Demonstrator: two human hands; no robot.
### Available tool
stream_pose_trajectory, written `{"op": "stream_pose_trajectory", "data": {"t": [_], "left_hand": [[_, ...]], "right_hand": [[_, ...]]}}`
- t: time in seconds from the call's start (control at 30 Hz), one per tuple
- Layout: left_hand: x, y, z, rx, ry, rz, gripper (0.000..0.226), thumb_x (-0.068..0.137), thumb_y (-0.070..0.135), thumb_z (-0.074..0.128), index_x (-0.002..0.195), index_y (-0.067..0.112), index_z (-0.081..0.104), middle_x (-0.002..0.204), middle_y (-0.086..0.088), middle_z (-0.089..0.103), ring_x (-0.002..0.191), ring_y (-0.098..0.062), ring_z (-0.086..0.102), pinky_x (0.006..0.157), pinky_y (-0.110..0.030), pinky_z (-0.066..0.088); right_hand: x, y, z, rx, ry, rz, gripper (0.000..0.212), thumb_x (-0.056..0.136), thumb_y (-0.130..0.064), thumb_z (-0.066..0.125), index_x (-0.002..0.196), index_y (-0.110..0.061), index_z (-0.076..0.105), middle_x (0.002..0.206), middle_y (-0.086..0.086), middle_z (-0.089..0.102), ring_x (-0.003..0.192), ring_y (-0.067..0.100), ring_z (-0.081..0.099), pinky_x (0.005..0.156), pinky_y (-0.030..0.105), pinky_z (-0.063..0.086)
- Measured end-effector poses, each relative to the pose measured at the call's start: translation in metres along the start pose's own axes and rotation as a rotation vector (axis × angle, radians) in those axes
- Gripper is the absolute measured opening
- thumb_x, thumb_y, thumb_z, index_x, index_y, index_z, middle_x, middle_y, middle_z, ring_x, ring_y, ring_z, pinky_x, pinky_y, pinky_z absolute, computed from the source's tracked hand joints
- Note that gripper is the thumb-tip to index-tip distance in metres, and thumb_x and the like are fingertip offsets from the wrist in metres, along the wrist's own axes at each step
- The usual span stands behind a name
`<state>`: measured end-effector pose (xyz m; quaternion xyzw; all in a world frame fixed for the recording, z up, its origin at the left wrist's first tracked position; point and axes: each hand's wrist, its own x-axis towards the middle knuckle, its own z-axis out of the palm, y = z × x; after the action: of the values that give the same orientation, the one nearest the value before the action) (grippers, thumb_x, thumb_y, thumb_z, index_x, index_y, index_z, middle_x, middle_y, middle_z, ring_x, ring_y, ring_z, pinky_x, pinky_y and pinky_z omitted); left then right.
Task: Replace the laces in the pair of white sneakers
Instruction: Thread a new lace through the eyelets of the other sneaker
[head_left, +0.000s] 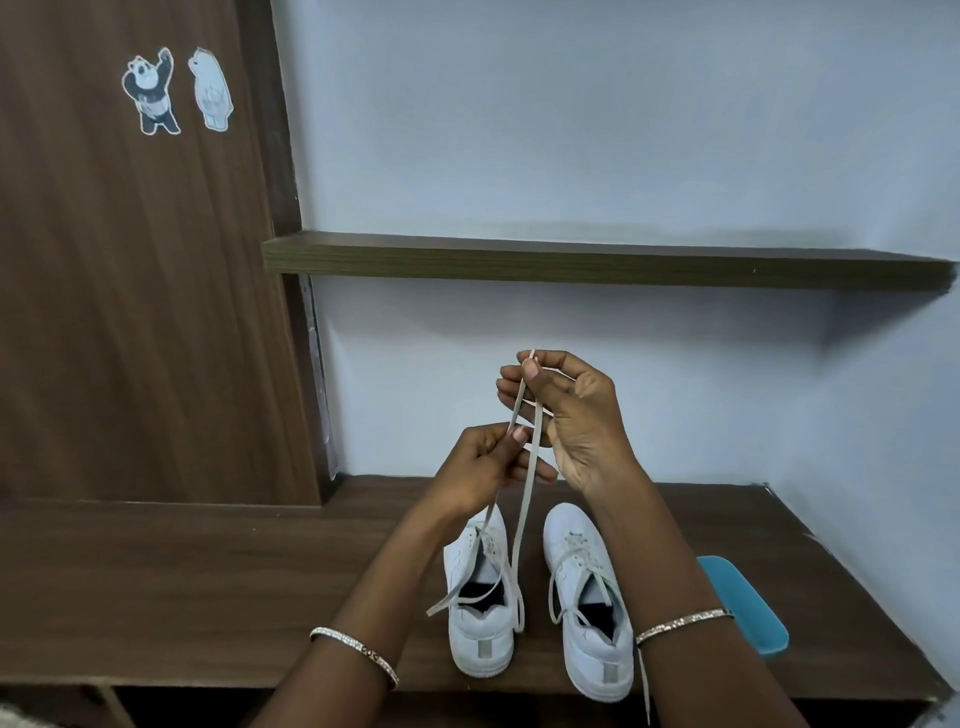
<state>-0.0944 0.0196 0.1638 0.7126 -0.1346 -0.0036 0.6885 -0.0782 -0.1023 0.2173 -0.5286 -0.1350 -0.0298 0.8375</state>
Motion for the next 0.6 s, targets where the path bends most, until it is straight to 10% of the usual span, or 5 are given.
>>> {"op": "stream_pose_trajectory", "data": {"t": [0.23,0.6], "left_hand": [[-0.008,-0.009,0.001,-0.079,-0.140,-0.112,0.049,0.104,0.045,0.034,0.096,0.008,0.065,0.061,-0.001,0.026,0.051,-0.012,0.029,0.076,-0.043,0.058],[-0.006,0.000,-0.021,0.009,-0.014,-0.031,0.037,0.103,0.040,0.041,0.077,0.017,0.052,0.061,0.003,0.024,0.053,-0.011,0.018,0.046,-0.020,0.022]], "right_hand": [[0.012,0.004,-0.011,0.022,0.036,-0.003,0.016,0.098,-0.013,0.059,0.101,-0.002,0.071,0.074,0.001,0.062,0.054,0.007,0.043,0.051,0.019,0.038],[0.022,0.020,-0.062,-0.370,0.182,0.086,0.035,0.105,-0.034,0.046,0.089,-0.010,0.066,0.066,-0.003,0.035,0.055,0.009,0.029,0.053,0.026,0.028]]}}
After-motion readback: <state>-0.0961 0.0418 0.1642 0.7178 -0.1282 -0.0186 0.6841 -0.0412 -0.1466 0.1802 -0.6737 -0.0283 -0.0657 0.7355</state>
